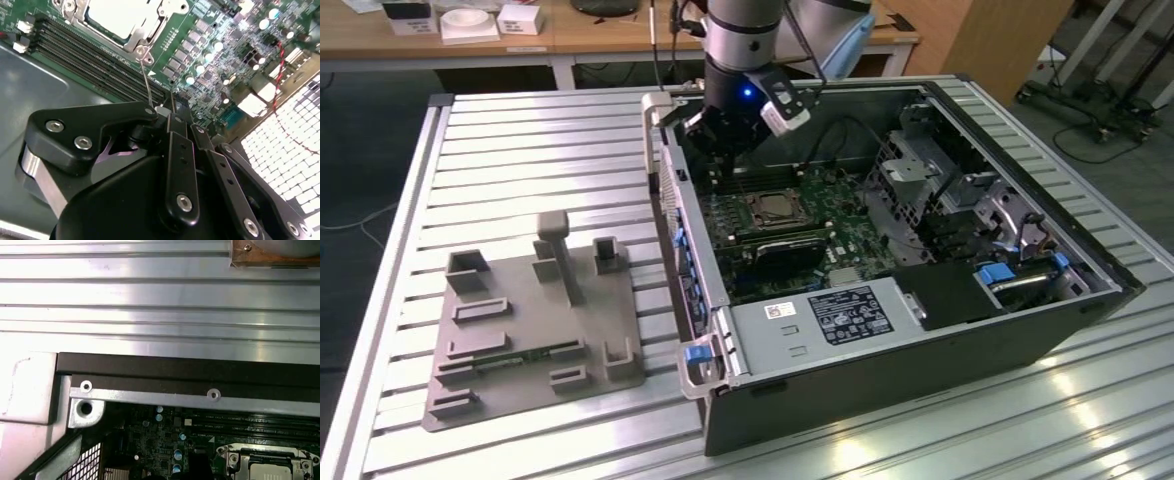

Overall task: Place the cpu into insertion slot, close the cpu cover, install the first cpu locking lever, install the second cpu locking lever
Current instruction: 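Install the first cpu locking lever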

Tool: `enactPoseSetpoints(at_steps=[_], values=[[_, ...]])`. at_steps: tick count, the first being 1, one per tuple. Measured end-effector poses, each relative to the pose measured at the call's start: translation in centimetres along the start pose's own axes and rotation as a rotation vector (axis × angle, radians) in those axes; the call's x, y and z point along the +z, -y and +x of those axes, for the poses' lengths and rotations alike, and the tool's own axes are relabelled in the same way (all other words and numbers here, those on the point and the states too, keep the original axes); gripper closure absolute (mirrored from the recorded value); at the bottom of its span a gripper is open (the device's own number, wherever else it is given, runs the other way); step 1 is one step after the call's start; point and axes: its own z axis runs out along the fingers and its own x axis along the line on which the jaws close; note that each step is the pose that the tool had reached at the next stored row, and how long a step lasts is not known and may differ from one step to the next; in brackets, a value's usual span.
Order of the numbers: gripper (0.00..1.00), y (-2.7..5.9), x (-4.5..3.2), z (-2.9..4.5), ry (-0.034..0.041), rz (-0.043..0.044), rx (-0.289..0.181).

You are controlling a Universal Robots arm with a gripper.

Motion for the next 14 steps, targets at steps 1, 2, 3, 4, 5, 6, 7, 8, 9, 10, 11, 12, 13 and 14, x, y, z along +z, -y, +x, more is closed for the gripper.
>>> enactPoseSetpoints(at_steps=[1,2,3,4,5,6,7,8,9,10,11,12,13,14], values=[[0.89,-0.09,0.04,-0.01,0.0001,-0.0001,0.000],[0.89,-0.15,0.06,-0.03,0.0000,0.0000,0.000],[0.89,-0.19,0.07,-0.09,-0.0001,0.0000,0.000],[0.89,-0.21,0.09,-0.20,-0.0001,-0.0001,0.000],[0.89,-0.23,0.10,-0.34,-0.0001,0.0000,0.000],[0.89,-0.23,0.10,-0.52,-0.0001,0.0001,0.000],[0.89,-0.23,0.11,-0.72,-0.0002,0.0001,0.000],[0.89,-0.23,0.12,-0.91,-0.0002,0.0001,0.000],[0.89,-0.23,0.12,-1.10,-0.0001,0.0000,0.000],[0.89,-0.23,0.13,-1.32,-0.0001,0.0000,0.000],[0.89,-0.24,0.13,-1.53,-0.0001,0.0000,0.000],[0.89,-0.24,0.14,-1.73,-0.0001,0.0000,0.000],[0.89,-0.25,0.15,-1.94,-0.0001,0.0000,0.000],[0.89,-0.26,0.16,-2.17,-0.0001,0.0000,0.000]])
